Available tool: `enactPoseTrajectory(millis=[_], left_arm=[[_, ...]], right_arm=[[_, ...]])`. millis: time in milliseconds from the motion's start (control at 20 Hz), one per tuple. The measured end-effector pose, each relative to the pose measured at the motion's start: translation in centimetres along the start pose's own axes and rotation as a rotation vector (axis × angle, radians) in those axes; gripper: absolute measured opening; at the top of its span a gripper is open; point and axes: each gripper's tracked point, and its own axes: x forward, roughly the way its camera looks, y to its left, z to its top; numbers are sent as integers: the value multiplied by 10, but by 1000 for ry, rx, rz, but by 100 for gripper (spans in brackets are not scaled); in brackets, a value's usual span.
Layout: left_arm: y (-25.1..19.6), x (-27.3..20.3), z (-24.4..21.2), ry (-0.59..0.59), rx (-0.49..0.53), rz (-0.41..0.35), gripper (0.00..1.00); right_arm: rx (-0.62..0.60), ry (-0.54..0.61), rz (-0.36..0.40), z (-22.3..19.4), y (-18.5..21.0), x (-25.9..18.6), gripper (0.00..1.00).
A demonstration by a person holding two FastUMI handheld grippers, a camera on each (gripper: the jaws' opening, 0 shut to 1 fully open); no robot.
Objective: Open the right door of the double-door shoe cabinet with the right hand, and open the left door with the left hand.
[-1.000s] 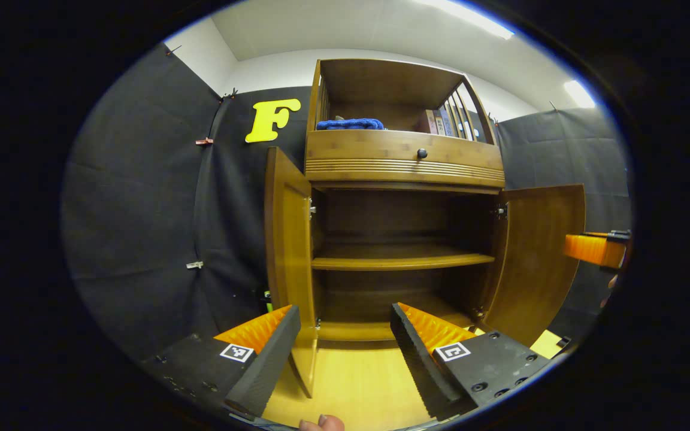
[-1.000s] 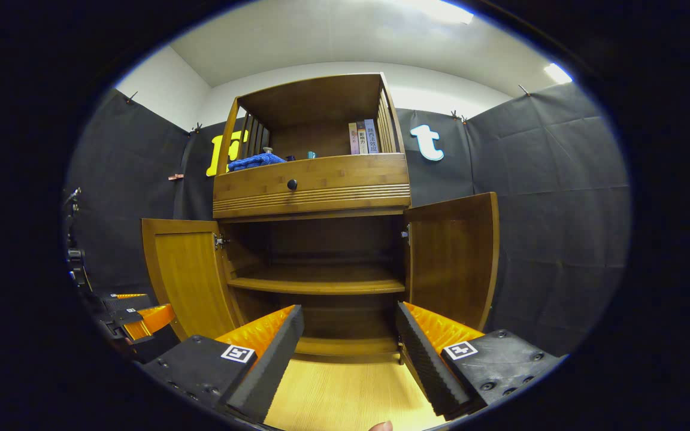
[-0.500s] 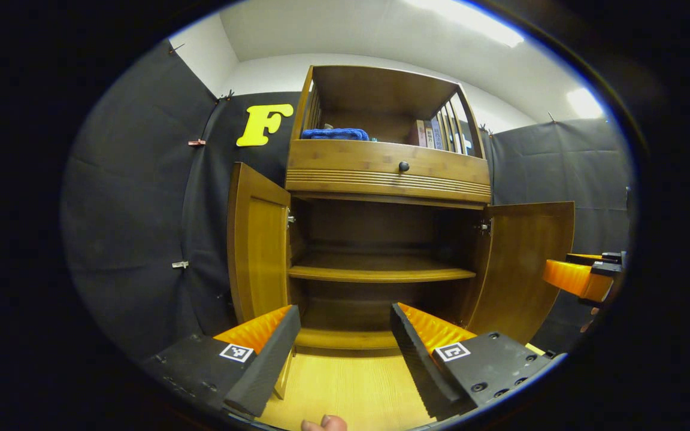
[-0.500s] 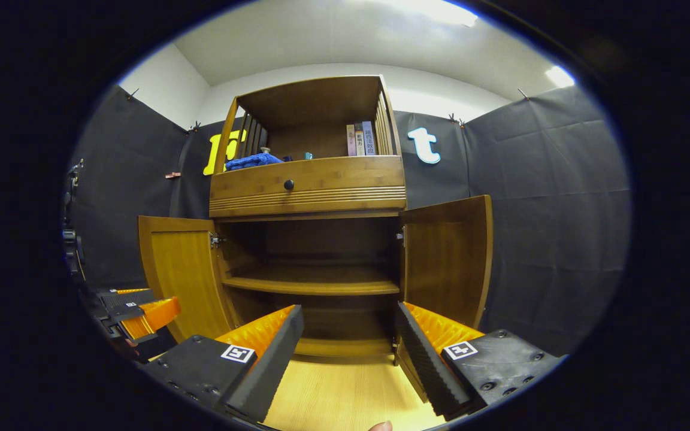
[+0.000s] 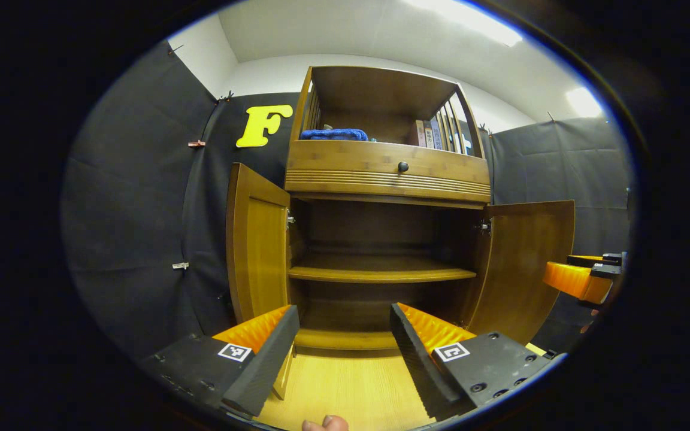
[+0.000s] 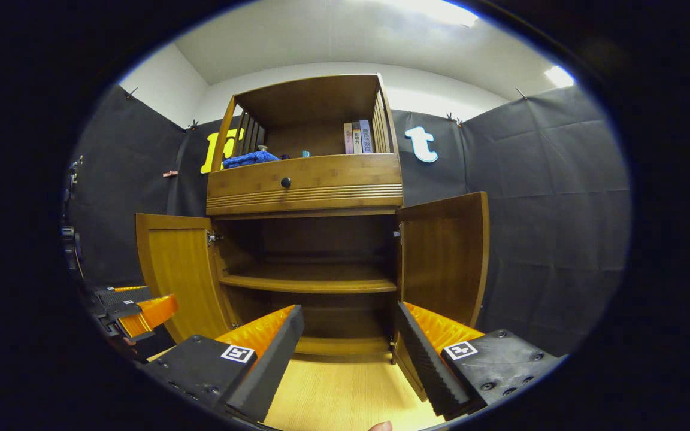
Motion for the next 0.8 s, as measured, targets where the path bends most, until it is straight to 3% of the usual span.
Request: enactPoseTrajectory(millis=[200,250,800], left_arm=[[-3,2,1,-2,5,-7,92],[-3,1,1,-2,6,-6,92],[-9,2,6,-15,10,-13,95]], right_arm=[[0,-3,-5,2,-1,0,94],[-1,-4,-6,1,-1,0,100],[-2,-3,-11,2,-6,0,99]])
